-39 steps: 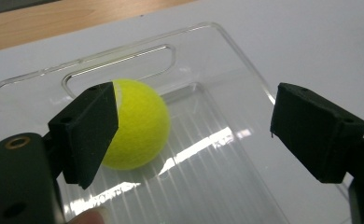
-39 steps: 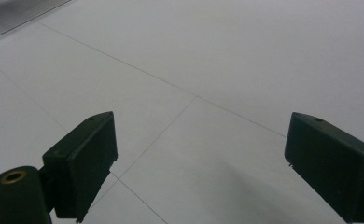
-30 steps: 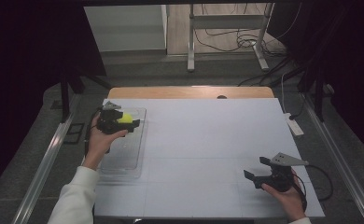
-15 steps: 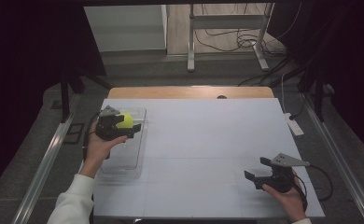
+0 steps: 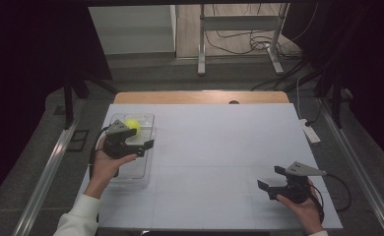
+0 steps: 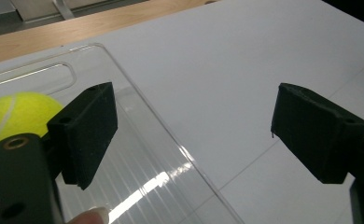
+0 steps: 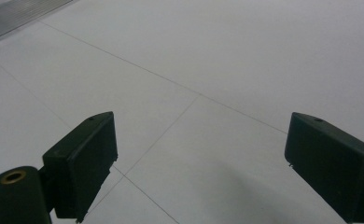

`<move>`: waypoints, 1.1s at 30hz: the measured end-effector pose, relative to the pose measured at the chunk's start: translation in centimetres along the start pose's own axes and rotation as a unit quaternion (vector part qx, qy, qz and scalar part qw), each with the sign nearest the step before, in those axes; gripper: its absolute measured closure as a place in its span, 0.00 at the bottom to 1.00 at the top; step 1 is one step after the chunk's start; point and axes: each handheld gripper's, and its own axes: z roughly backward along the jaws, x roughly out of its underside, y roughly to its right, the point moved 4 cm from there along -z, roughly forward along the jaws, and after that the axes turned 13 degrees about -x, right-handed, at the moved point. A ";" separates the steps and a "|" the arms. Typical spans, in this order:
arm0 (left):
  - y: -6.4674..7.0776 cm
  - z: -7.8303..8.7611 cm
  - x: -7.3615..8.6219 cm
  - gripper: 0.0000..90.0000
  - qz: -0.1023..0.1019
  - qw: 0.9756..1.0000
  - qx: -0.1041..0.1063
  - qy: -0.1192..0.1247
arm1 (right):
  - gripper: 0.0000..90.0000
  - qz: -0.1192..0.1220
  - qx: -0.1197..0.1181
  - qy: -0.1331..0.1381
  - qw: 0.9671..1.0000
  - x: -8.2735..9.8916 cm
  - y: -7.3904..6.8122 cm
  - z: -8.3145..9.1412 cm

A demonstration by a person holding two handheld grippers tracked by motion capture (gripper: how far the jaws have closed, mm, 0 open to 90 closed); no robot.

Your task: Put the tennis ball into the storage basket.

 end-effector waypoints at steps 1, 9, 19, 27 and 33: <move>0.2 0.1 0.1 0.17 -0.001 1.000 0.002 0.000 | 0.10 0.000 0.000 0.000 1.000 0.0 0.0 0.0; 1.2 0.9 1.4 0.17 -0.003 1.000 0.012 0.003 | 0.10 -0.002 0.003 0.001 1.000 0.0 0.0 0.1; 1.9 1.9 2.8 0.17 -0.005 1.000 0.020 0.014 | 0.10 -0.005 0.006 0.003 1.000 0.0 0.1 0.1; 2.6 2.0 4.1 0.17 -0.009 1.000 0.028 0.006 | 0.10 -0.006 0.007 0.003 1.000 0.1 0.2 0.3; 3.2 1.9 4.7 0.17 -0.017 0.999 0.034 0.005 | 0.10 -0.009 0.005 0.009 1.000 0.0 0.3 0.5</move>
